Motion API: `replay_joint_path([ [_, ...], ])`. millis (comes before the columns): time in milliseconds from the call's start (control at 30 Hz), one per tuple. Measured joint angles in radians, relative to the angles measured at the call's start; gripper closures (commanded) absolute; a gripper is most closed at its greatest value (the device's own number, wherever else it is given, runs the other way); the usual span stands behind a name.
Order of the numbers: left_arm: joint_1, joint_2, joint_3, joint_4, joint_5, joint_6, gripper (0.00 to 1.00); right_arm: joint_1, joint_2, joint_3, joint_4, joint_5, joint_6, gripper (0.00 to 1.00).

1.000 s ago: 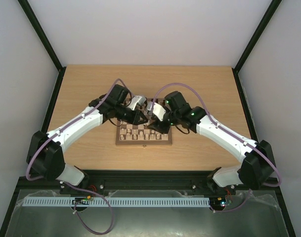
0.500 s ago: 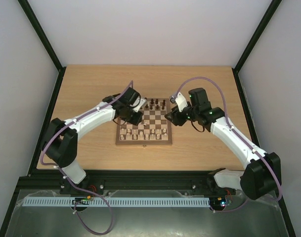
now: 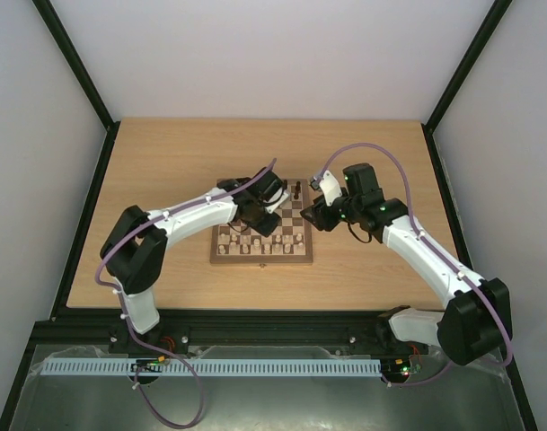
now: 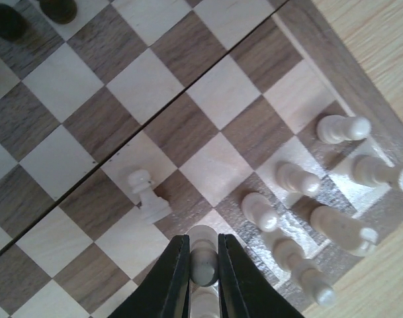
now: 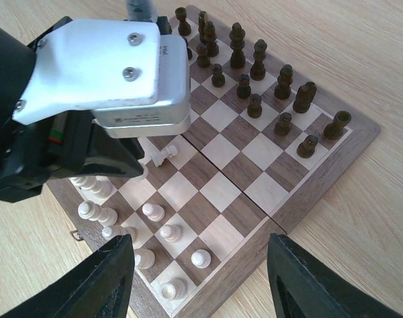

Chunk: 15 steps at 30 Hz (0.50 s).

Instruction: Set up the chess pieces on the board

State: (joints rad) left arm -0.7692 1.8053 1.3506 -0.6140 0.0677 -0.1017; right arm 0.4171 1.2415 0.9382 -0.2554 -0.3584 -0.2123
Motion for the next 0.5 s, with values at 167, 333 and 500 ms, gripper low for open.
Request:
replay_joint_path([
  [167, 0.002, 0.027, 0.016, -0.010, -0.021, -0.003, 0.92, 0.000, -0.008, -0.002, 0.001, 0.000, 0.000, 0.44],
  [333, 0.000, 0.048, 0.032, -0.029, -0.020, 0.002, 0.92, 0.000, -0.009, -0.006, 0.004, 0.000, -0.001, 0.44],
  [500, -0.005, 0.065, 0.036, -0.053, -0.020, 0.005, 0.92, 0.000, -0.009, -0.011, 0.011, 0.000, -0.004, 0.44],
])
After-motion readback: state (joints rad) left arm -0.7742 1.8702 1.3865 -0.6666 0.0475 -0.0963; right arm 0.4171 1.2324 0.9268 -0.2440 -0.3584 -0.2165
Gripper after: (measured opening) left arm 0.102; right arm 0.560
